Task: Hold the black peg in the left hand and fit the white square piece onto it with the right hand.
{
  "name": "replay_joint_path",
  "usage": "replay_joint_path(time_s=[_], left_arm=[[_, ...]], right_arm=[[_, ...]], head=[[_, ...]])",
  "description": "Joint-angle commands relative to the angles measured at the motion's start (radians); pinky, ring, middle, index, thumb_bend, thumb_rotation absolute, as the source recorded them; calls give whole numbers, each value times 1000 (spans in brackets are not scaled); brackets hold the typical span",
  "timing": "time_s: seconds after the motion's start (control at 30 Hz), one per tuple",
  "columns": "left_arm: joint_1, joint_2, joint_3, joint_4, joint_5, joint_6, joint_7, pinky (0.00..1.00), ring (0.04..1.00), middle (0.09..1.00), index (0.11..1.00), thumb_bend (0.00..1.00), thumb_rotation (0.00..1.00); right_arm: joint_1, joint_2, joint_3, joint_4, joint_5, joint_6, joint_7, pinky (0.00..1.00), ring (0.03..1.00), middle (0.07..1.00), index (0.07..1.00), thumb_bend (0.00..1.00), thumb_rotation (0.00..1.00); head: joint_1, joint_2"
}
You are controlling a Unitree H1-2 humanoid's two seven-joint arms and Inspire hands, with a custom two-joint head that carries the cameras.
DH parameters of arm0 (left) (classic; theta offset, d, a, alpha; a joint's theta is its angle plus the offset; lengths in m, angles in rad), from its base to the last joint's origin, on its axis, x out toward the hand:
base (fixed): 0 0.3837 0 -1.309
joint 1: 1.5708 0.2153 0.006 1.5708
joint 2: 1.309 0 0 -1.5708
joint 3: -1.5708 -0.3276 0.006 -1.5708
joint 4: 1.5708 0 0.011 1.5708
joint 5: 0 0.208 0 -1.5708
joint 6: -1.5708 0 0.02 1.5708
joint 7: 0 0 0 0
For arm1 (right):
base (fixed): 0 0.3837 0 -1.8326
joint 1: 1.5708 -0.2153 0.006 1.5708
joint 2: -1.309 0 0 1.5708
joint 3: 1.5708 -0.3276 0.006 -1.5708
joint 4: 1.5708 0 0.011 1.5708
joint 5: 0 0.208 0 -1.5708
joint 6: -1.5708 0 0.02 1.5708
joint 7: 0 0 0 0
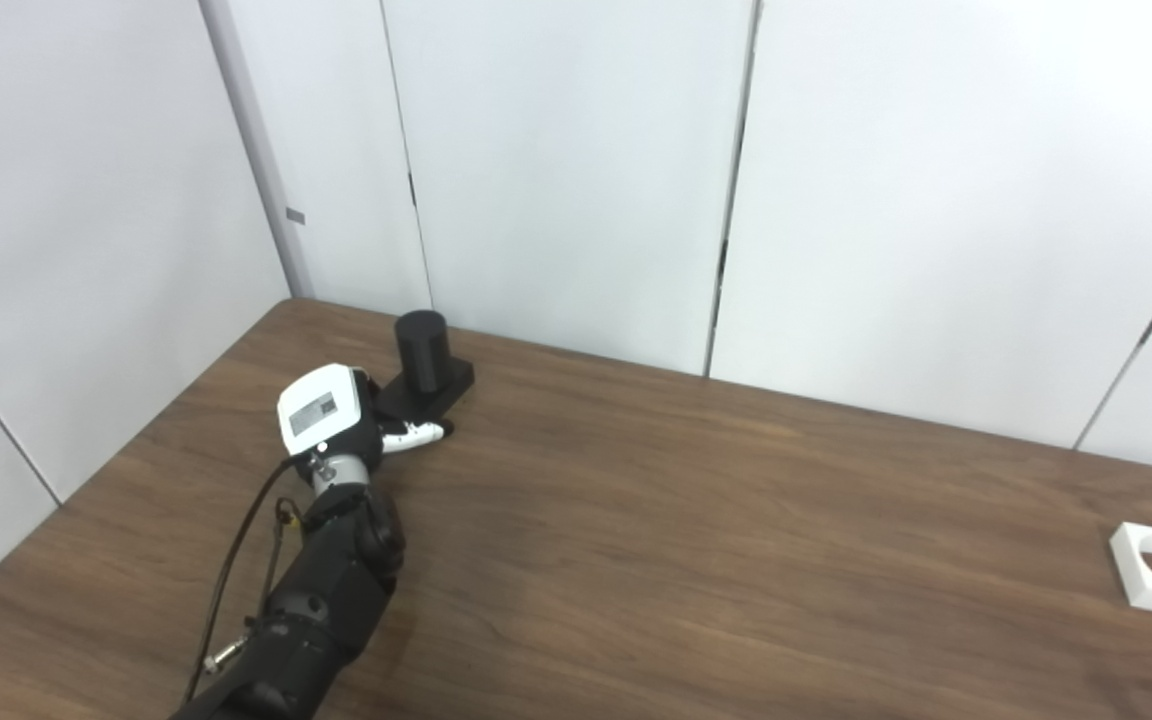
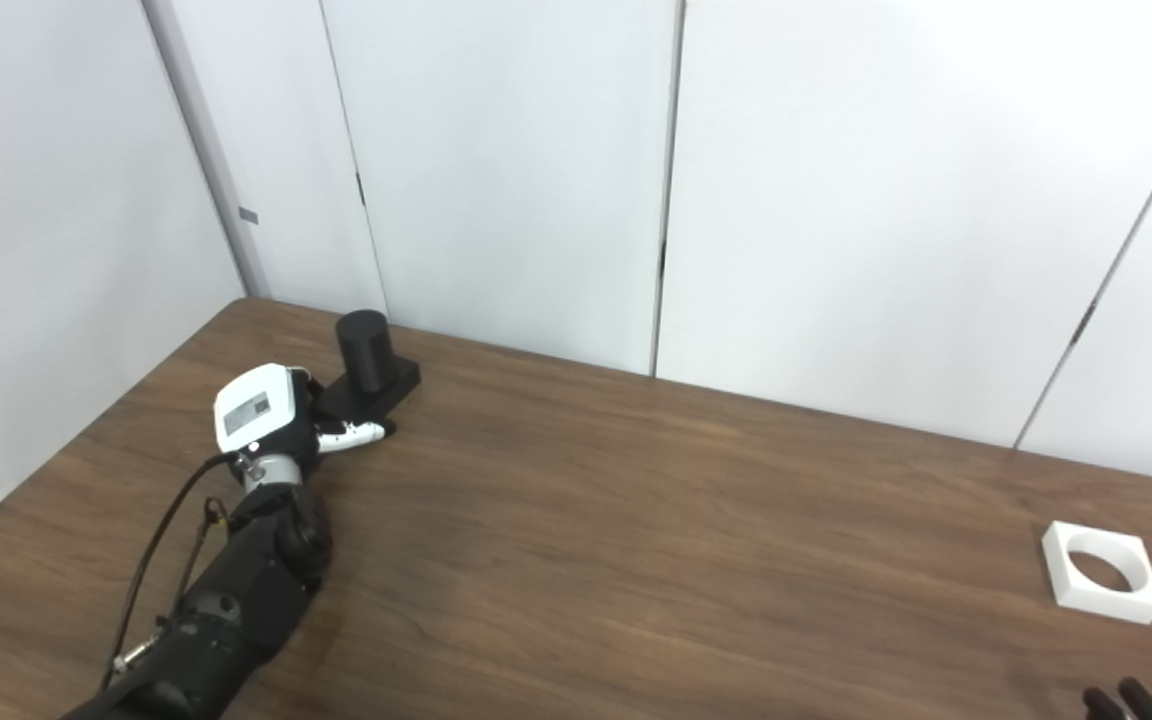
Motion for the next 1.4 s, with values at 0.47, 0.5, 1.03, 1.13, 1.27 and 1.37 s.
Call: replay_joint_path(time_s=[0.47,0.5,1.03,1.13,1.27,1.37], left_arm=[[93,16,-64,-184,-30,-6,-27,810,783,706,481,519,53],[114,14,-74,-219,-23,-3,-34,821,785,709,481,519,52],[379,-72,-191,-745,46,10,-202,814,766,692,485,515,56],[423,-85,-203,-819,40,-7,-242,813,780,710,486,512,58],[488,-98,-217,-896,20,-48,-295,751,782,719,487,514,53],[533,-104,-237,-944,30,-67,-334,660,739,721,488,514,52]], right_arm=[[-2,3,12,31,36,-33,40,1000,970,921,943,731,865],[-1,7,12,24,37,-19,38,1000,975,923,945,726,866],[4,28,18,-17,-4,18,13,1000,989,934,977,661,910],[6,33,20,-23,3,23,12,1000,999,939,986,634,910],[10,39,30,-47,-17,30,5,1000,1000,947,999,594,910],[14,41,41,-73,-18,47,-1,1000,1000,949,1000,550,902]], head=[[-27,-11],[-31,-9],[-93,25],[-107,35],[-130,55],[-156,73]])
